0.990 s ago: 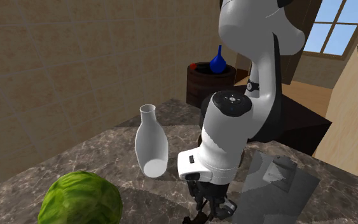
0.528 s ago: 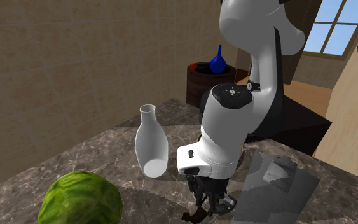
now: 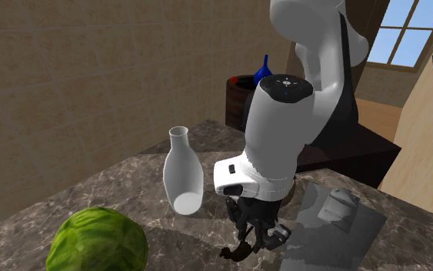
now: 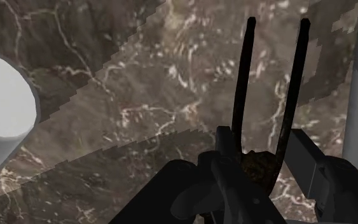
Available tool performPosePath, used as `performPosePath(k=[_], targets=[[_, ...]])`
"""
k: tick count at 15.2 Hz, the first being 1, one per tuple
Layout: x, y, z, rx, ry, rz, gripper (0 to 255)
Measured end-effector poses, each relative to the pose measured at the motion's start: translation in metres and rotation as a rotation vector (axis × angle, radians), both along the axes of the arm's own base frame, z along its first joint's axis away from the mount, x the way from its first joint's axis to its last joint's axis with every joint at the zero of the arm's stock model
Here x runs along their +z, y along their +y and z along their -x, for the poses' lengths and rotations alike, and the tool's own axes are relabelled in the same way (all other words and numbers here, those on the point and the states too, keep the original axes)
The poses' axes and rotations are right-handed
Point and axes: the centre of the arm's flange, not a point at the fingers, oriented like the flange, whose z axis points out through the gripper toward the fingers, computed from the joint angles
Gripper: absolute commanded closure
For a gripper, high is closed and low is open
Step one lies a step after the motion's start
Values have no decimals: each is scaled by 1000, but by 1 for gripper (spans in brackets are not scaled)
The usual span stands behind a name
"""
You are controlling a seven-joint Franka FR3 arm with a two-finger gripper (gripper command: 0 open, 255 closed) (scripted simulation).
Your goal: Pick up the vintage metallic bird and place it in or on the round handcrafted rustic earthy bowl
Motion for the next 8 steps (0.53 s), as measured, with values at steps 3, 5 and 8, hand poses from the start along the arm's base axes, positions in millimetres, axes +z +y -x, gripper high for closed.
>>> performPosePath(k=[3,5,8], targets=[[16,0,0,0,0,0,255],[27,1,0,0,0,0,255],[42,-1,0,0,0,0,255]])
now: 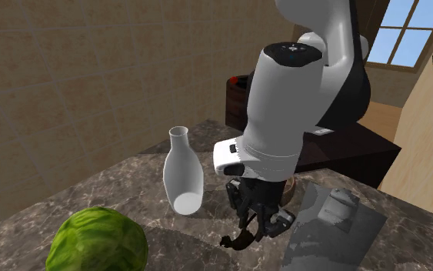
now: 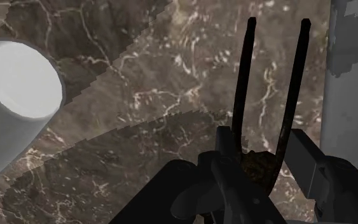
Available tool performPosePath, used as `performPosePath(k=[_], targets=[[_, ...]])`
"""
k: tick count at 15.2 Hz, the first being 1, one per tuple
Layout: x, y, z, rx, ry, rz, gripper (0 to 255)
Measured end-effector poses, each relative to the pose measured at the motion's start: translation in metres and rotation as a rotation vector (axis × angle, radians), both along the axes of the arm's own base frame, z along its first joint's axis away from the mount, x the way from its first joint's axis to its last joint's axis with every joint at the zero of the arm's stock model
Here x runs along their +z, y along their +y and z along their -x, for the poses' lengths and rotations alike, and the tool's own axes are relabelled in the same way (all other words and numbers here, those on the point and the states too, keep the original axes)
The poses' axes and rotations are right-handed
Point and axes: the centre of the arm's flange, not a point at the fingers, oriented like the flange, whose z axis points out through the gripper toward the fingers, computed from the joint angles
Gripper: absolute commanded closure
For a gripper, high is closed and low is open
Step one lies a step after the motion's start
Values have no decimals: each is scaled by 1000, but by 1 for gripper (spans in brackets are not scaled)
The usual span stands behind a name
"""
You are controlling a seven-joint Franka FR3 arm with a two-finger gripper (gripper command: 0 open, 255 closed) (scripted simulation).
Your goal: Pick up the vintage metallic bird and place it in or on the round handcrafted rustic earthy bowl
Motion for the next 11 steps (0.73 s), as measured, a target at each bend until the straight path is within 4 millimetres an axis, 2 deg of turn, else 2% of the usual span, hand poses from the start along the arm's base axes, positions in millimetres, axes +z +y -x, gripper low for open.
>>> performPosePath(k=[11], targets=[[60,0,0,0,0,0,255]])
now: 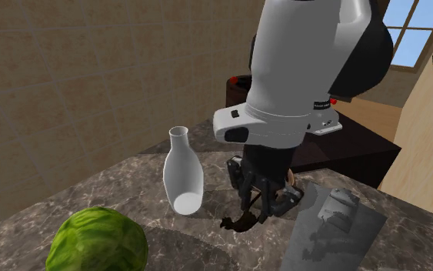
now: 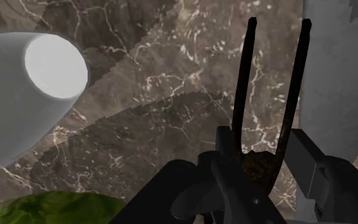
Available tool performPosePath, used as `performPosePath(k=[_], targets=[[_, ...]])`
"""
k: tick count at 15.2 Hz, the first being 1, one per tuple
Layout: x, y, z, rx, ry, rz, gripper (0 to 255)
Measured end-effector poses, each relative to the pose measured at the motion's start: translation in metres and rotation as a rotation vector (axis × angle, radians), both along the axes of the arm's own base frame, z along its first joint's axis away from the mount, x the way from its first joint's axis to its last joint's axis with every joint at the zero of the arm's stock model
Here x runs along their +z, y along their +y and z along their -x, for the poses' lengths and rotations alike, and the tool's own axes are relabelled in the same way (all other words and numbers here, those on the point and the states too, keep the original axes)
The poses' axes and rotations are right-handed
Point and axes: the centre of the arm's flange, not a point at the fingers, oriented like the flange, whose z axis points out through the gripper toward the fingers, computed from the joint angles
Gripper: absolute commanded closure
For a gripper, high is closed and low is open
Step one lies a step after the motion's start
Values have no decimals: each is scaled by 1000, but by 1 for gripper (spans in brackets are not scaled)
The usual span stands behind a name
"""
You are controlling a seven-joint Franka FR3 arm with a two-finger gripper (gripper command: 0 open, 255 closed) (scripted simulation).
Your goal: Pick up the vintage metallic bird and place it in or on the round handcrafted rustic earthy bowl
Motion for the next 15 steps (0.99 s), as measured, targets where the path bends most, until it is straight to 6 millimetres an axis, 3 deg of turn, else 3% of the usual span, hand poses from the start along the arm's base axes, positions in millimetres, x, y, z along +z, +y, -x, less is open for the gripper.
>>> performPosePath(k=[3,15], targets=[[13,-3,4,0,0,0,255],[20,-125,94,1,0,0,255]])
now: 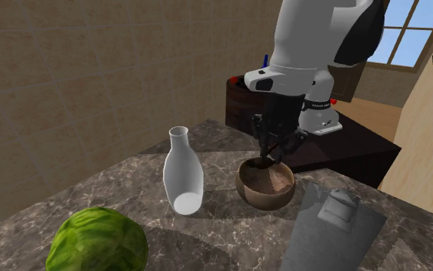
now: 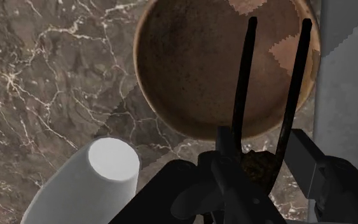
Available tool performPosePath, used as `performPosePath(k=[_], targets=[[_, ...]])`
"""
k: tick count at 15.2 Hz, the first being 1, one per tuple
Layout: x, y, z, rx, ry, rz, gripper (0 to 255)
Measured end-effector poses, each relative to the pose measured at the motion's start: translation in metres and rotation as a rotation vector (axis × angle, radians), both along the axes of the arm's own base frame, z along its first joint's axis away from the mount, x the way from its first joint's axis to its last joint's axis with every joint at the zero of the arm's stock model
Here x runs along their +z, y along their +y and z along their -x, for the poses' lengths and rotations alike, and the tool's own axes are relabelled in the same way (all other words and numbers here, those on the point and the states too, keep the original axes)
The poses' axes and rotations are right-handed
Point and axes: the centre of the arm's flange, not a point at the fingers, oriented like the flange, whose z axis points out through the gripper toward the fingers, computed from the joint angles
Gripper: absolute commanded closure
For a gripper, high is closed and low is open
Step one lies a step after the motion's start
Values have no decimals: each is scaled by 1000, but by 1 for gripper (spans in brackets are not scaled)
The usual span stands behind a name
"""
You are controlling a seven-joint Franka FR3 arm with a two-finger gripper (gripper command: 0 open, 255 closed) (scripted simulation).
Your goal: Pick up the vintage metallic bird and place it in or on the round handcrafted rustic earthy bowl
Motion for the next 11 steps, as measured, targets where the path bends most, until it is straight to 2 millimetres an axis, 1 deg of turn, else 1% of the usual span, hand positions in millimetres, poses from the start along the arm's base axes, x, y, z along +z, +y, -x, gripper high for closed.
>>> performPosePath(k=[1,2,6,11], targets=[[2,-13,8,0,0,1,255],[0,-16,12,0,0,0,255],[-20,-21,17,-1,0,0,255],[-44,-22,16,-1,0,1,255]])
